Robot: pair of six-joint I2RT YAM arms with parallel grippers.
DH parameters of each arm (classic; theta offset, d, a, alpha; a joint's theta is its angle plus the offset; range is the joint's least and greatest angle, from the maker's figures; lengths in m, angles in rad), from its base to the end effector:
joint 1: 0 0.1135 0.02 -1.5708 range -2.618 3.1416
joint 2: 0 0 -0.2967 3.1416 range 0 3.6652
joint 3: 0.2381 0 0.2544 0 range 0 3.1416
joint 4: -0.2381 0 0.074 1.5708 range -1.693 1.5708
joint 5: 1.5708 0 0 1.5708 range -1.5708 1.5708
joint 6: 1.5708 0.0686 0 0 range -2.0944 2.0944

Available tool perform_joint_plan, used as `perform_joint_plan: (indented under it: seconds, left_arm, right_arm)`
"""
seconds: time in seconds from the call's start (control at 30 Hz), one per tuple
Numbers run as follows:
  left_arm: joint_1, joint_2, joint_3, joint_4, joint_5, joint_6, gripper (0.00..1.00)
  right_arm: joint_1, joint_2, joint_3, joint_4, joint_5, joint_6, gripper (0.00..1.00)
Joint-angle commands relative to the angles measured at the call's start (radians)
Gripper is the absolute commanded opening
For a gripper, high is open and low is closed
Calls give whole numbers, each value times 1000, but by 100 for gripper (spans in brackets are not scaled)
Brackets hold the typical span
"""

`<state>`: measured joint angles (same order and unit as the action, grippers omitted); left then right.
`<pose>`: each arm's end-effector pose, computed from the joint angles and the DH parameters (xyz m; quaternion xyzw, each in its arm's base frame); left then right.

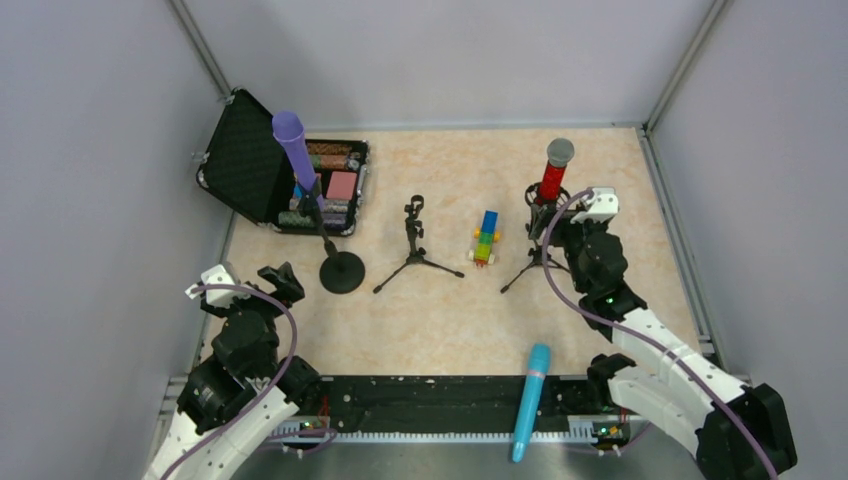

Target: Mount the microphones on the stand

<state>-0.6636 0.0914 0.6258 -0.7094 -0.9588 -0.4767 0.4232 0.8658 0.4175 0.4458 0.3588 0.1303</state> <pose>0.0491 0.0329 0.2984 -0.2317 0.7045 -0.0102 0.6707 0.2057 0.0662 0.2860 0.0230 0.7076 0.0683 0.7030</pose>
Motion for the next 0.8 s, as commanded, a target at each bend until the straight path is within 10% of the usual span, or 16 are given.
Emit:
perform_joint_plan:
  seconds: [0.0, 0.77]
  left_arm:
    - [3, -2, -6, 41, 2, 6, 91]
    - [2, 42, 24, 102, 223, 145, 99]
  right_arm:
    - [-5, -38, 90, -13, -67, 36, 99]
    - [-5, -110, 302, -214, -538, 135, 99]
